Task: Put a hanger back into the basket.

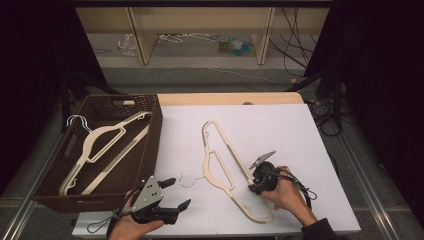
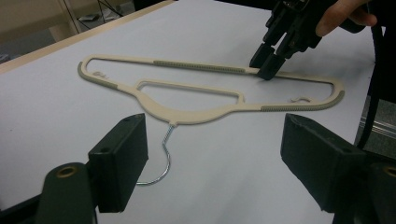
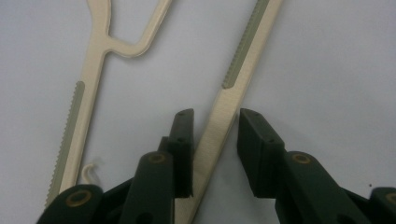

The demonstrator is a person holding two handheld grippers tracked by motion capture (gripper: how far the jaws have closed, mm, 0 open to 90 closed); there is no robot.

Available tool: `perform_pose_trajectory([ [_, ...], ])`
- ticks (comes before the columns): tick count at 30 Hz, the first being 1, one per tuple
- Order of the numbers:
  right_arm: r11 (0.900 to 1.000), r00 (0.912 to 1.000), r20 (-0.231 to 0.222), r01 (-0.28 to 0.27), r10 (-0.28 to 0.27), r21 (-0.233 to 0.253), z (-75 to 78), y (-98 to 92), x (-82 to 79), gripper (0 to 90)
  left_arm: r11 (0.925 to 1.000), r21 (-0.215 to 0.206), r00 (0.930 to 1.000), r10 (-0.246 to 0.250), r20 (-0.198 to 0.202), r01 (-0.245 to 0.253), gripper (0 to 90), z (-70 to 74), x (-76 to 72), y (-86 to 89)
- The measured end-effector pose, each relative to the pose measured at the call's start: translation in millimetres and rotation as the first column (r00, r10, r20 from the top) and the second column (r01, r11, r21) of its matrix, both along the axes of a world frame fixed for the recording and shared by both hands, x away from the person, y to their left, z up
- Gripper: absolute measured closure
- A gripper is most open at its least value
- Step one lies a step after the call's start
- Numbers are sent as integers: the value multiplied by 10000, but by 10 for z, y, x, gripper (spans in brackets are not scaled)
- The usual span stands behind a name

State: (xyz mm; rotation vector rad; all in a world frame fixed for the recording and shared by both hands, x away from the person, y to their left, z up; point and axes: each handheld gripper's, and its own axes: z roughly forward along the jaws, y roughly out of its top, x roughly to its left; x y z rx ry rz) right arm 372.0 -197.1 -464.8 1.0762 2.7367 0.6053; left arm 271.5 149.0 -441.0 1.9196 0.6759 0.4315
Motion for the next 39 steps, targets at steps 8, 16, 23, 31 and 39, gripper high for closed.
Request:
perform_pose_trajectory([
  [8,9998,9998,-131,131,-129,134,2,-15,1,704,10000,7,10000,-11,42,11,235,8,5,9],
  [16,9998,9999,-130,30,-27,212,5,-57,13,770,10000,-11,10000,23,46,-23,240,4,1,15],
  [23,9986,9987,-98,-499,500,151,17,-98,10,792,10000,-31,10000,-62,42,62,244,-7,10,12],
  [31,9957,9959,-9,-908,908,-160,65,-121,-13,793,9958,899,9994,-218,271,193,249,-93,66,-79],
  [39,9909,9916,305,-1240,1257,-527,212,-129,-52,793,9795,1966,9982,-516,309,446,250,-228,214,-245],
])
